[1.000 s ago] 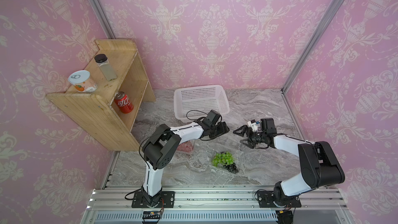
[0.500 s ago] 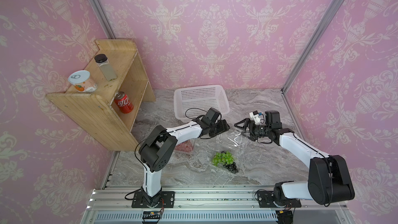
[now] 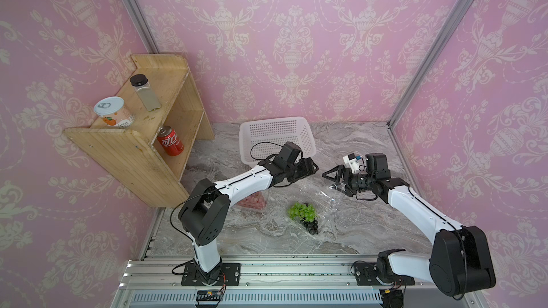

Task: Pack grapes into containers
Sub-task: Close the packing box at the center of the board.

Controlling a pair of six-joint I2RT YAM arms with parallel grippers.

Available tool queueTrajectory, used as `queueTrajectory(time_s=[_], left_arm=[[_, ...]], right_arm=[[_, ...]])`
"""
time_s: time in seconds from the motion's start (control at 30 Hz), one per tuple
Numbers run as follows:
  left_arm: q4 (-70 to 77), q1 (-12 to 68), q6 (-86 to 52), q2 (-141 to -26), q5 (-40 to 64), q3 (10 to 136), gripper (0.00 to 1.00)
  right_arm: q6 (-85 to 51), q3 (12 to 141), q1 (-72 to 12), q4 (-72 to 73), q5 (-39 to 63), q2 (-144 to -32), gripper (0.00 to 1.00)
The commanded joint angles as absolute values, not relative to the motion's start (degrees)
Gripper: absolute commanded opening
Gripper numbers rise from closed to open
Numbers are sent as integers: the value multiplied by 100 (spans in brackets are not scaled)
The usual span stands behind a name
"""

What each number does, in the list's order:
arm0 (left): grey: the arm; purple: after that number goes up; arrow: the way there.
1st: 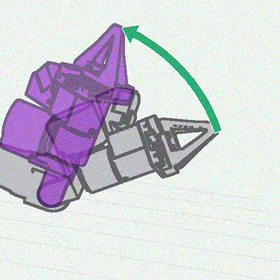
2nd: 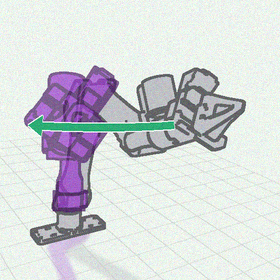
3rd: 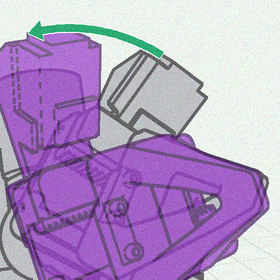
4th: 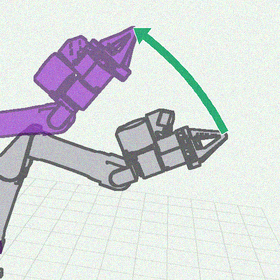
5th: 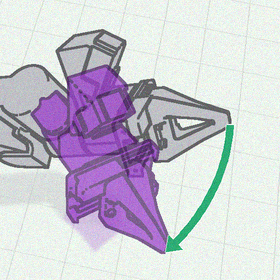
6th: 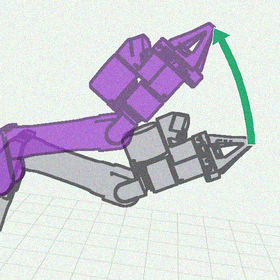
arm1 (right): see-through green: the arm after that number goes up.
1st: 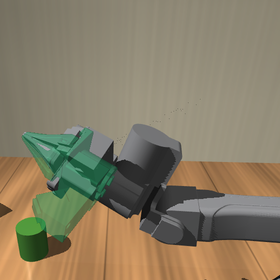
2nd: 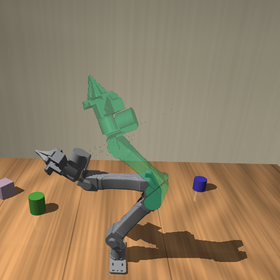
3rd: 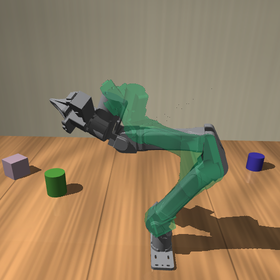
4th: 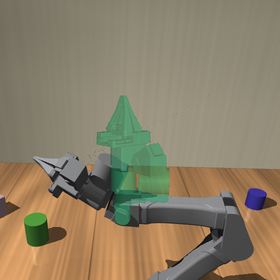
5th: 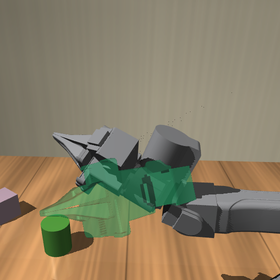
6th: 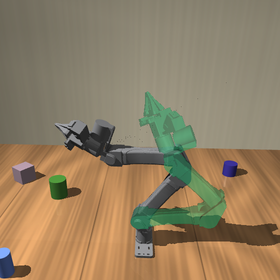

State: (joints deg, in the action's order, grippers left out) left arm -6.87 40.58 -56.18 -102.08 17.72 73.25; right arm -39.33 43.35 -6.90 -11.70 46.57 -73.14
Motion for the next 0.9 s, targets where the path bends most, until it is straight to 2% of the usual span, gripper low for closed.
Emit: queueTrajectory(time_s=[0.0, 0.43, 0.87], left_arm=[[-687, 3995, -5414, -10187, 1844, 7416, 80], [-1026, 3758, -5198, -9628, 1759, 7496, 80], [-1584, 3735, -4970, -9417, 1828, 7560, 81]], right_arm=[[-3650, 4529, -729, -1417, 4573, -7313, 99], [-3630, 4777, -880, -1858, 4744, -6747, 100], [-4305, 4418, -2127, -1781, 4210, -5973, 100]])
